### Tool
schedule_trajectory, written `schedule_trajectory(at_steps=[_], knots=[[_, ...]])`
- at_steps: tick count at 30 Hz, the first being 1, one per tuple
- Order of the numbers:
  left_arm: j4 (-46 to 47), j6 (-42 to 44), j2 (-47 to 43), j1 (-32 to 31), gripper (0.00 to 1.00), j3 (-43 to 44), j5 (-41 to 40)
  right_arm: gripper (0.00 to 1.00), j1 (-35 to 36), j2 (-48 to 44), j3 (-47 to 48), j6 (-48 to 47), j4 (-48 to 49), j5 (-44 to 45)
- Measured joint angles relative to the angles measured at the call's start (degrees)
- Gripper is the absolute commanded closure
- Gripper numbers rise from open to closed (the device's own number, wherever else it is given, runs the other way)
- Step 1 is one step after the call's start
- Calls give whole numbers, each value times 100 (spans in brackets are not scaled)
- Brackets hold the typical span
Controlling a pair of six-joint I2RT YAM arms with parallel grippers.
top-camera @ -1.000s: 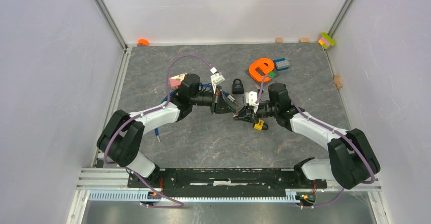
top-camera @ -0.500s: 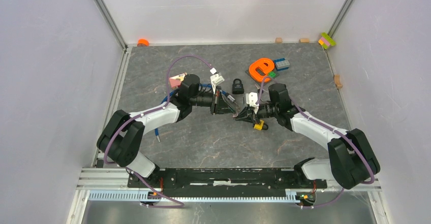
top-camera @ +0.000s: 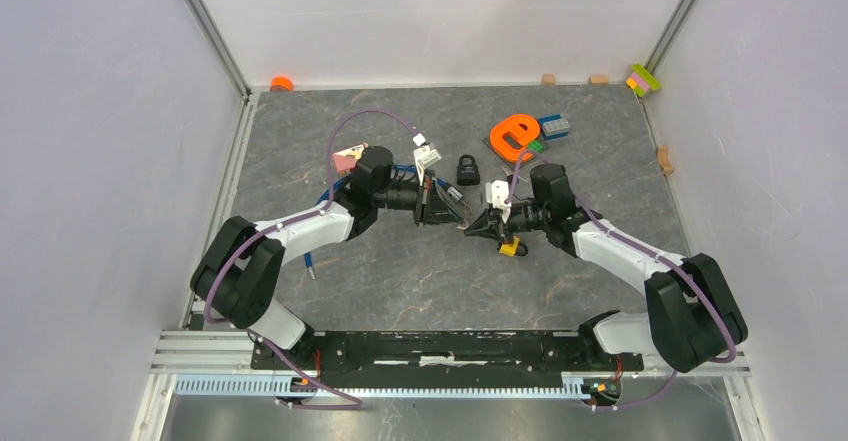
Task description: Unlock with the key
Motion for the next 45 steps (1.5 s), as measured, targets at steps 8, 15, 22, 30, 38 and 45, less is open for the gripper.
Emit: schedule_trajectory(at_steps=[8,15,22,30,38,45], knots=[[-7,35,0,26,86,-24,0,100,-94,-37,2,-7,-48,48],[-297,769,-149,26,83,-107,-4,100,-114,-57,157,-214,-621,409],[-474,1847,-348,26,79,-352,-2,100,-94,-197,247,-411,-1169,896],[-564,2728,-492,26,73,-505,-28,100,20,-354,326,-568,-1528,1318],[-1523,3692,-581,28,59,-501,-595,52,321,-299,313,-461,-1202,1530],[-2868,4592,-1259,299,44,-566,-1626,51,863,691,452,-258,-702,1891]])
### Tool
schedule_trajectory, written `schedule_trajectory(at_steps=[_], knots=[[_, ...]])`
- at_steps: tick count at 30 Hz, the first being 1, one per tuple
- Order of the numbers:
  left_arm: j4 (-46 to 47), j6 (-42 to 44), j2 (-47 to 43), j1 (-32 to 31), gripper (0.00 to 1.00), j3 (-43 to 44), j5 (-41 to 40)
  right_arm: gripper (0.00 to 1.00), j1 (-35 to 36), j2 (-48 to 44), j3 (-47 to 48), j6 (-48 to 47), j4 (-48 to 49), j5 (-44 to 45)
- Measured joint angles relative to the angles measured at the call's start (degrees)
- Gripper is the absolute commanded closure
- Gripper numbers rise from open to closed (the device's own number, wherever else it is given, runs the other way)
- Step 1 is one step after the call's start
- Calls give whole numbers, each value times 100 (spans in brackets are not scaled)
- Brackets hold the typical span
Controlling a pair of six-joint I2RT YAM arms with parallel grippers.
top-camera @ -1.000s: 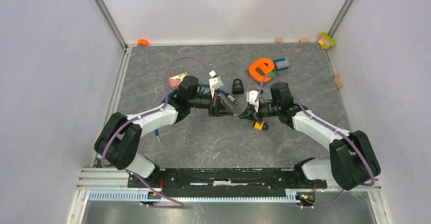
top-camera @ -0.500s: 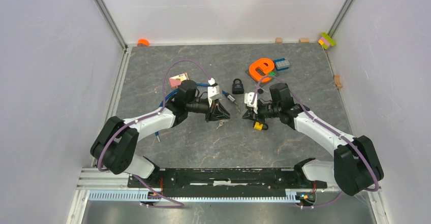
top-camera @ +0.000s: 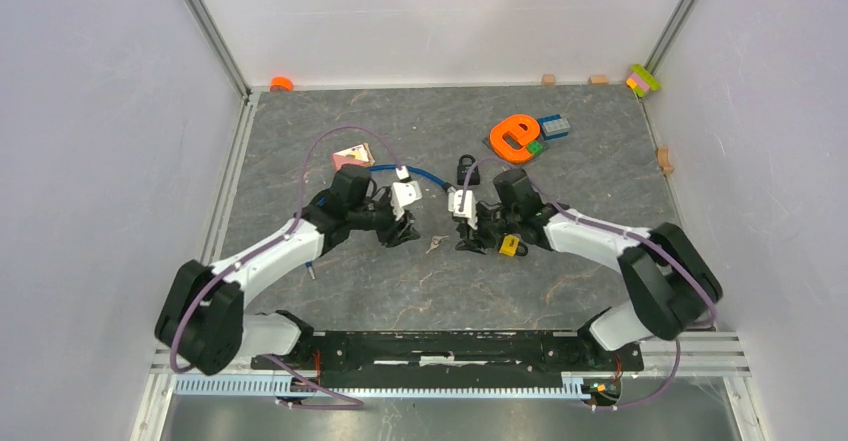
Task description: Unlock with the key
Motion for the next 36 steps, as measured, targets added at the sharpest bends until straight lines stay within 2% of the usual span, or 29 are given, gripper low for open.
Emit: schedule_trajectory(at_steps=[5,15,23,33,36], knots=[[-525,284,-684,249,39,-280,-570,52,310,857,433,214,157,286],[-1021,387,-1134,251,36,-601,-1062,60,535,1956,1502,435,140,472],[-1134,398,-1178,251,35,-664,-1152,60,564,2129,1580,417,-175,424],[-1132,398,-1051,251,34,-664,-1145,76,568,2162,1580,354,-369,341],[-1130,398,-1021,251,34,-664,-1141,78,568,2173,1580,341,-385,345]])
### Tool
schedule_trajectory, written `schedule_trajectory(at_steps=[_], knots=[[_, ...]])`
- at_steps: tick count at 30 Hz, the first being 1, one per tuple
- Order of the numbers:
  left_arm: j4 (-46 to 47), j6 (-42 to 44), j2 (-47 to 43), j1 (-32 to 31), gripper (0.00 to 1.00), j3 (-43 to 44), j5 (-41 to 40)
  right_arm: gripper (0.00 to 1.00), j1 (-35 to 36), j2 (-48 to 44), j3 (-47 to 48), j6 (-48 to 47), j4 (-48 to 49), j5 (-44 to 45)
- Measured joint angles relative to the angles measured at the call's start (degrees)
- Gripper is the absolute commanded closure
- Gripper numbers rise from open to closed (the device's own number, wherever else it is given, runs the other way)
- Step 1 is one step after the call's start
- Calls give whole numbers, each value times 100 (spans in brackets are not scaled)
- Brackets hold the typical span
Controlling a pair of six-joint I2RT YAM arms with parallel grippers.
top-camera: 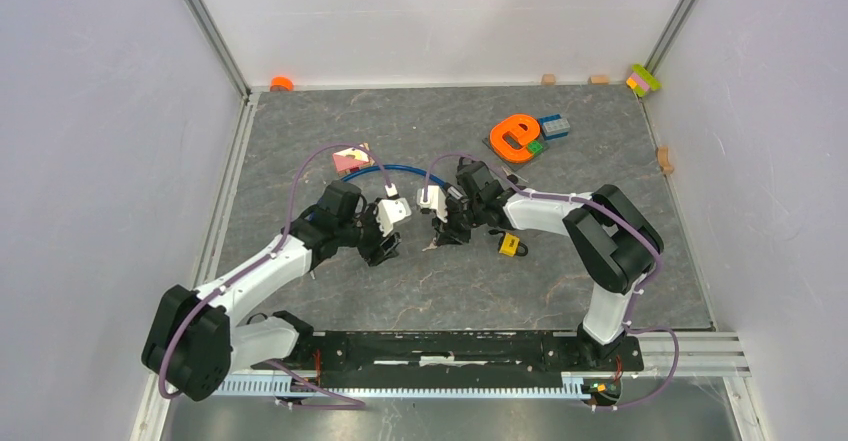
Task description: Unlock with the key
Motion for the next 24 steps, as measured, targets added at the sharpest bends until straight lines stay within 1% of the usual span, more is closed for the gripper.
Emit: schedule_trajectory(at_steps=[2,5,8,11,14,18,24], knots=[[2,0,28,0,34,0,24,77,0,0,0,-4,-13,15],[2,0,85,0,34,13,52,74,0,0,0,-33,-50,101],[4,0,120,0,34,37,74,67,0,0,0,-46,-63,170],[11,0,120,0,34,48,96,68,0,0,0,-50,-68,258],[13,0,120,0,33,55,105,70,0,0,0,-48,-68,310],[13,0,120,0,33,55,140,80,0,0,0,-48,-68,319],[68,0,129,0,33,55,201,90,0,-13,0,-68,-61,339]])
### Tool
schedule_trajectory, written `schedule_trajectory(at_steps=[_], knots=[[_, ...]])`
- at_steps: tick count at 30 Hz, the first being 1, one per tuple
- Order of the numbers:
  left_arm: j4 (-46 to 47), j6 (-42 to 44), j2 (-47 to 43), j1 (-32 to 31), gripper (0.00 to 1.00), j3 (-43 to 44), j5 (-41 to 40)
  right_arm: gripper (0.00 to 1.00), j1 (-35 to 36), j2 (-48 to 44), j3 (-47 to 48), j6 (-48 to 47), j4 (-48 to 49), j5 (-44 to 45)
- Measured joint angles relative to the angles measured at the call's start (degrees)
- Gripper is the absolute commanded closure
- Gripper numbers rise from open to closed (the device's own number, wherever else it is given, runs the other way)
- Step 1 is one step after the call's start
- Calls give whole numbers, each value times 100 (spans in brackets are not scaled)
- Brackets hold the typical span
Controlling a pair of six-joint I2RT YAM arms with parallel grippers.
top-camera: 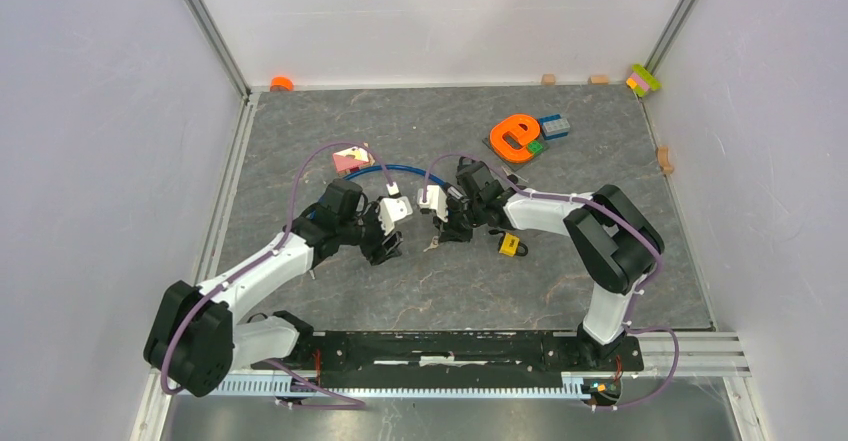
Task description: Unlock with the key
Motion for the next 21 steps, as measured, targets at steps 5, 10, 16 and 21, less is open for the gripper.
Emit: schedule_trajectory(at_steps=[5,10,16,21], knots=[[166,0,55,0,34,0,15,98,-37,-55,0,55,-9,11],[509,0,66,0,35,-68,114,100,-210,-308,-68,315,177,-140],[870,-4,173,0,34,-96,343,84,-446,-656,-212,544,470,-302],[931,-11,251,0,33,-96,448,61,-417,-638,-278,730,557,-391]])
